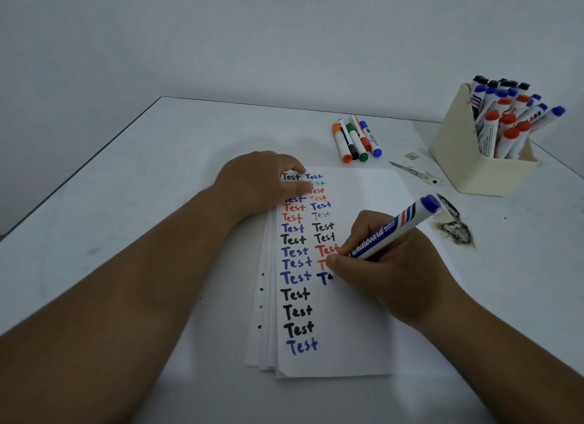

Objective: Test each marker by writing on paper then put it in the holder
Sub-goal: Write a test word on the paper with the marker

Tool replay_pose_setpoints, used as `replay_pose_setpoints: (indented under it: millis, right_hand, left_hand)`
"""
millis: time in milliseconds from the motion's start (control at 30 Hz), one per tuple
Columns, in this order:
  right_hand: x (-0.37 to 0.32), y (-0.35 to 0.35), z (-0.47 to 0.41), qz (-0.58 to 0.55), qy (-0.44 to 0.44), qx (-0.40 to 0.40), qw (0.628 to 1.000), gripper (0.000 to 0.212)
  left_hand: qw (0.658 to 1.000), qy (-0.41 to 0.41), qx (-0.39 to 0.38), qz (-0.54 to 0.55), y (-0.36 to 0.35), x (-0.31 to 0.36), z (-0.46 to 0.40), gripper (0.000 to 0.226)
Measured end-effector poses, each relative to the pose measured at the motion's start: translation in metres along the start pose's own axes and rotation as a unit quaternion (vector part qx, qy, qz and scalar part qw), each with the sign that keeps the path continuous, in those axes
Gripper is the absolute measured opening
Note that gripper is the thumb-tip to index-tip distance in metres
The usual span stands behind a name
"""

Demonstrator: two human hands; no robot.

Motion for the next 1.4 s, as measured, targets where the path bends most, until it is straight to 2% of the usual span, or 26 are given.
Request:
replay_pose_setpoints:
  millis: [133,267,667,867,1067,1400]
  right_hand:
    - [0.0018,0.0017,-0.0001,0.01,0.0,0.006,1.0,0.029]
    - [0.0065,0.0065,-0.0016,0.0,-0.009,0.037,0.999,0.027]
    - [0.0037,0.0032,-0.0017,0.015,-0.008,0.016,1.0,0.025]
    - [0.0086,0.0096,-0.0016,0.008,-0.02,0.062,0.998,0.023]
    - [0.0067,0.0057,-0.003,0.022,-0.018,0.037,0.999,0.023]
    - [0.0081,0.0076,-0.0031,0.019,-0.022,0.047,0.998,0.023]
  left_hand:
    - [1.0,0.0,0.001,-0.001,-0.0001,-0.0008,0.0001,0.056]
    - [1.0,-0.007,-0.001,-0.001,-0.0009,0.0002,-0.0006,0.056]
    - [1.0,-0.009,0.003,-0.001,-0.0003,-0.0005,-0.0005,0.056]
    - [1.0,-0.008,0.004,0.002,0.0004,-0.0002,0.0,0.055]
    - [1.0,-0.009,0.004,0.001,0.0004,-0.0009,-0.0003,0.055]
    - [1.0,-0.012,0.003,0.006,0.0017,0.001,0.0026,0.055]
Point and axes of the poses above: each hand's wrist, its own z-axis away from the middle knuckle, its own y-axis out of the back of the hand, x = y × z, the point moved 6 cm from there along -z, towards the middle knuckle, and after that the axes turned 5 degrees about -y, right-handed, at the moved point
